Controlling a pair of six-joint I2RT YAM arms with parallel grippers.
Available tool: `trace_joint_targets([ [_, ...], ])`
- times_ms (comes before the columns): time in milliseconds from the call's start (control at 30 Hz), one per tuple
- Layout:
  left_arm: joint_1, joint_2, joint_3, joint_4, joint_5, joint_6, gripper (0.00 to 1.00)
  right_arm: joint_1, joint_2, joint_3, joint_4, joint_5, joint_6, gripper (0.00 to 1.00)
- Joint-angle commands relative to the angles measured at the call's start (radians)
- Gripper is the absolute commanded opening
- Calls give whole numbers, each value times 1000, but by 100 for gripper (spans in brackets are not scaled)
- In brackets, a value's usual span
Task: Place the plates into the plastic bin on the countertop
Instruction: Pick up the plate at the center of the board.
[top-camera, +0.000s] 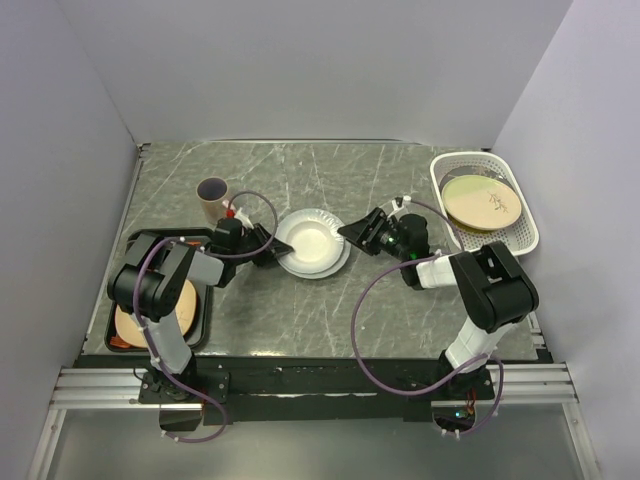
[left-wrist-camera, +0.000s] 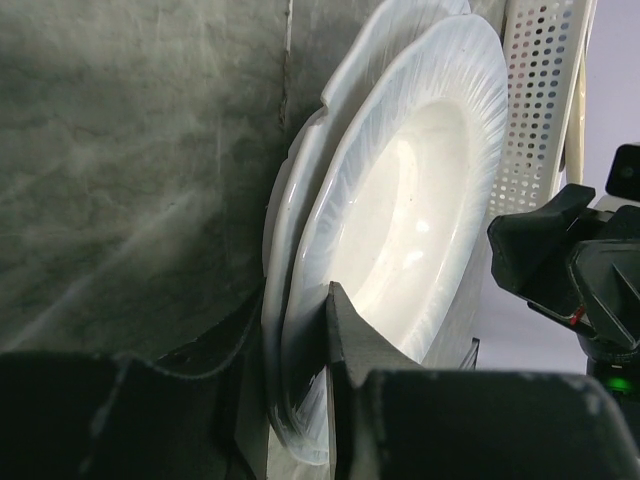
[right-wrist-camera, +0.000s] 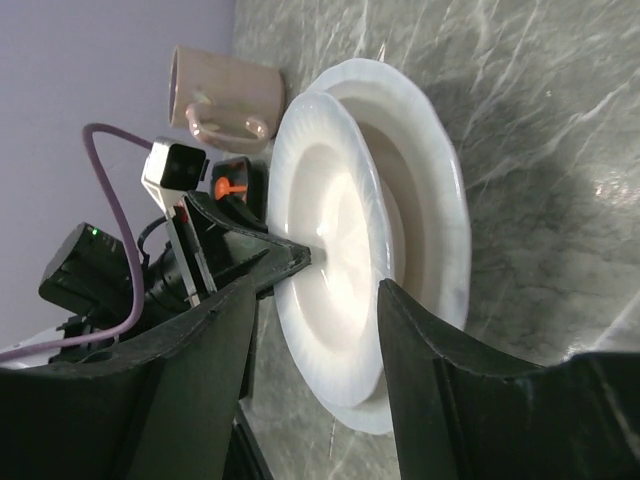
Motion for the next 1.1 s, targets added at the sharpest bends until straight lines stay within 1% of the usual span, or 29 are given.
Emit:
trace_joint_targets([
  [0,-28,27,-37,-70,-10,100,1,22,12,40,13,5,-6,59],
  [100,-28,26,-46,-70,-14,98,1,28,16,25,29,13,0,59],
  [367,-28,12,-37,-97,-14,111,1,34,10,1,-1,50,-11,59],
  [567,-28,6,-28,-116,-17,121,1,34,-20,-18,-65,96,-36,59],
  [767,-28,18,-26,-101,0,118,1,34,-37,-26,-96,117,-46,59],
  [1067,-28,6,-31,-104,-3,117,1,43,10,-36,-51,99,-31,59],
])
